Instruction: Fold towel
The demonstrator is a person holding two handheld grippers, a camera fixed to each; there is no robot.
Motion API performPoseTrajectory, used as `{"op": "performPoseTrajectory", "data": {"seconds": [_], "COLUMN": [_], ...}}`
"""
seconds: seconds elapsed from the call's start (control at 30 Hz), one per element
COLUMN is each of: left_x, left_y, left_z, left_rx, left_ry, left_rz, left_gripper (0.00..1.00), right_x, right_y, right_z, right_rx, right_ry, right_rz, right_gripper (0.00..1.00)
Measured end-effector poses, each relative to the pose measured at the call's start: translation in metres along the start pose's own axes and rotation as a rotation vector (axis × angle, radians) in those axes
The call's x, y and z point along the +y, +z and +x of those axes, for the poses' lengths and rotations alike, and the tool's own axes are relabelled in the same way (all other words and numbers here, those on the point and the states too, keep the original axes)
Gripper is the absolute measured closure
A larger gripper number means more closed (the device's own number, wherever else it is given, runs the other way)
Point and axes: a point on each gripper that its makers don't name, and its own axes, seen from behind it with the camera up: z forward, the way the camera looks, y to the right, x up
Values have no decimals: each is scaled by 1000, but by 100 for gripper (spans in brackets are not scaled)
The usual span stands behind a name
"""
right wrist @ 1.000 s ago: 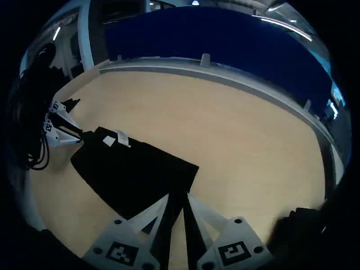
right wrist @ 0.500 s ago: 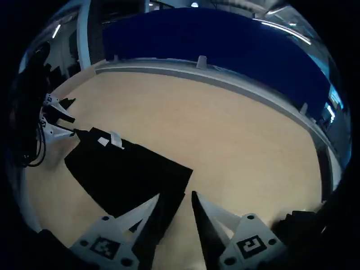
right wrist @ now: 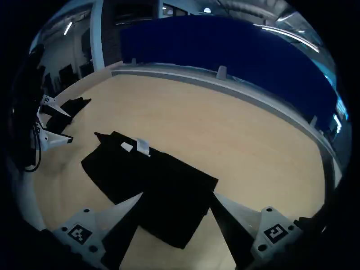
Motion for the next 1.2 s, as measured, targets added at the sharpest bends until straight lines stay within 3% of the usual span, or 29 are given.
{"op": "performPoseTrajectory", "data": {"seconds": [0.3, 0.6, 0.93, 1.2], "left_x": [-17, -35, -35, -34], "left_y": [-29, -65, -102, -115], "left_z": [-30, -81, -136, -162], "left_rx": [-8, -43, -84, -100], "left_ry": [-91, -186, -291, -350], "left_rz": [49, 120, 175, 195], "left_gripper": [12, 12, 12, 12], "right_x": [-31, -79, -126, -139], "right_y": [6, 19, 36, 54], "right_z": [5, 1, 0, -1], "right_rx": [-8, -30, -63, -98], "right_ry": [-44, -108, -165, -177], "right_rz": [58, 146, 238, 259], "right_gripper": [0, 0, 0, 0]}}
